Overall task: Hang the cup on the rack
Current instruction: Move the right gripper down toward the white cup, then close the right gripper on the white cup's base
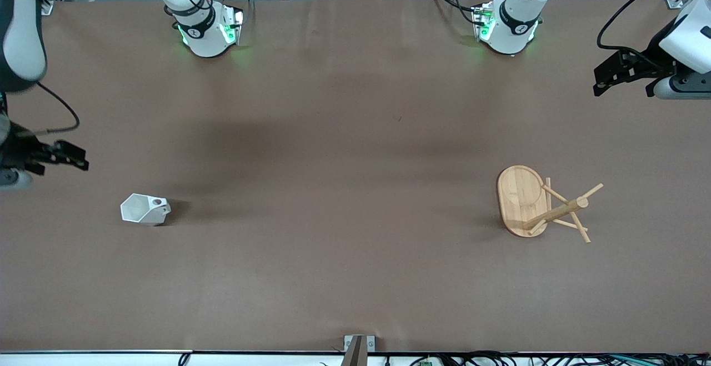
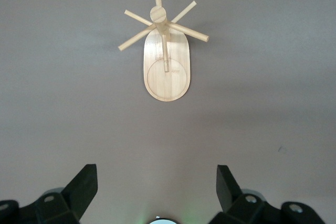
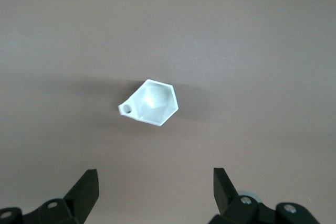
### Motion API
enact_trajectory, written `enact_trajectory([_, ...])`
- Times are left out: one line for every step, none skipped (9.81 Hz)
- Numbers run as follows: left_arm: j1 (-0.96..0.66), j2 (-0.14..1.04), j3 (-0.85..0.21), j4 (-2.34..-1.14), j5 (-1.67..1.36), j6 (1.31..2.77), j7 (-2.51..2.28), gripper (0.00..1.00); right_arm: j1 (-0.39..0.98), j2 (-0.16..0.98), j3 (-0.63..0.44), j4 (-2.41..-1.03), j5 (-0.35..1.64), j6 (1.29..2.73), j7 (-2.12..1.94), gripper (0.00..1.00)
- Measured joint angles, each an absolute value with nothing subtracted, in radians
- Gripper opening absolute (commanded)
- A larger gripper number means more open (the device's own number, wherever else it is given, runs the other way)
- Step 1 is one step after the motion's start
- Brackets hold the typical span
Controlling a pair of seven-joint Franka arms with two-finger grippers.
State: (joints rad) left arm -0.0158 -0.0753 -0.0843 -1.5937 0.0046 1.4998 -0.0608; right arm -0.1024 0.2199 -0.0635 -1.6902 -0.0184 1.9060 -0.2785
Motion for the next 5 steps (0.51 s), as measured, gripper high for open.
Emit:
enact_trajectory([-0.016, -0.075, -0.084, -1.594, 0.005, 1.500, -0.061, 1.00, -0.115, 0.284, -0.064, -1.693, -0.018, 1.954, -0.298, 0.96])
enact_trajectory([-0.015, -0.075, -0.084, -1.594, 0.005, 1.500, -0.061, 1.00, -0.120, 0.344, -0.064, -1.694, -0.018, 1.998, -0.307, 0.96])
enact_trajectory([-0.015, -0.075, -0.084, -1.594, 0.005, 1.500, -0.061, 1.00, -0.121, 0.396, -0.063, -1.695, -0.018, 2.038, -0.308, 0.96])
enact_trajectory([-0.015, -0.075, -0.084, -1.594, 0.005, 1.500, -0.061, 1.00, -0.120, 0.437, -0.062, -1.697, -0.018, 2.078, -0.316, 0.95])
enact_trajectory([-0.015, -0.075, -0.084, -1.594, 0.005, 1.500, -0.061, 1.00, -0.121, 0.471, -0.062, -1.699, -0.018, 2.121, -0.326, 0.94])
